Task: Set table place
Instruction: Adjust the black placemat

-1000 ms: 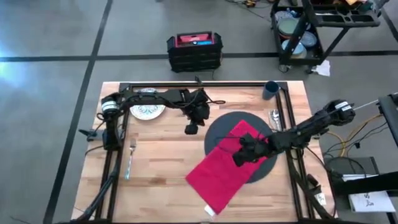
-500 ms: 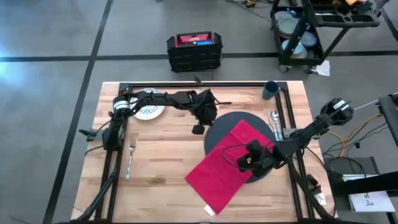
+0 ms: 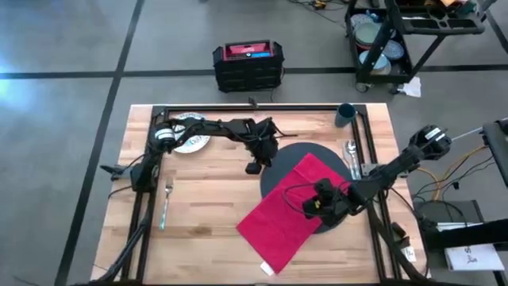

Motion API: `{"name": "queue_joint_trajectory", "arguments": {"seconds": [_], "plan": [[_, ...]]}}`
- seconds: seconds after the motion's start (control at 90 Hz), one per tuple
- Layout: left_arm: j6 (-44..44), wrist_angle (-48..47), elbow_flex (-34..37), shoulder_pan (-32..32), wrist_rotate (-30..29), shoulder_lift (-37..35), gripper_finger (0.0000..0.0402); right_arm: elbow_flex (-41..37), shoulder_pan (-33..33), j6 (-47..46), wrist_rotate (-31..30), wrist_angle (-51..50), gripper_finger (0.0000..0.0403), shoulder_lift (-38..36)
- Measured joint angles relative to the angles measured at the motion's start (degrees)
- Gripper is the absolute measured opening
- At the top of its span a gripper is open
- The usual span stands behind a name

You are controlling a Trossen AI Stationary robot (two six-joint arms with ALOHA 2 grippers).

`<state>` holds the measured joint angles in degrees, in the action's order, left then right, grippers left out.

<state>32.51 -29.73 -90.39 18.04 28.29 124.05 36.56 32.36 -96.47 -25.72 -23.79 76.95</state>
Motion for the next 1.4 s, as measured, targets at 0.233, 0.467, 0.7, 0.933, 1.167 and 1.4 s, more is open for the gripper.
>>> {"name": "queue_joint_trajectory", "arguments": {"seconds": [0.233,0.467,0.7,0.933,1.167,1.4], "plan": [[-0.5,-4.2,-0.3,-0.1,-0.5,1.5,0.0,0.0,0.0,-0.2,-1.4,0.1,0.0,0.0],[-0.5,-11.7,-0.1,0.0,-0.9,1.8,0.0,0.0,0.0,-0.1,-1.4,0.3,0.0,0.0],[-1.7,-22.5,-0.1,0.1,-0.9,1.7,0.0,0.1,0.0,0.2,-1.4,0.3,0.0,0.0],[-5.8,-31.2,1.2,-0.1,1.0,1.8,0.0,0.1,0.0,1.1,-1.4,0.0,0.0,0.0],[-7.1,-33.6,3.9,-2.1,7.2,1.9,0.0,0.1,0.0,-1.5,3.7,-6.3,0.0,0.0],[-8.6,-30.5,4.0,-5.5,9.8,1.8,0.0,-0.3,0.0,-1.3,11.5,-11.6,0.0,0.0]]}}
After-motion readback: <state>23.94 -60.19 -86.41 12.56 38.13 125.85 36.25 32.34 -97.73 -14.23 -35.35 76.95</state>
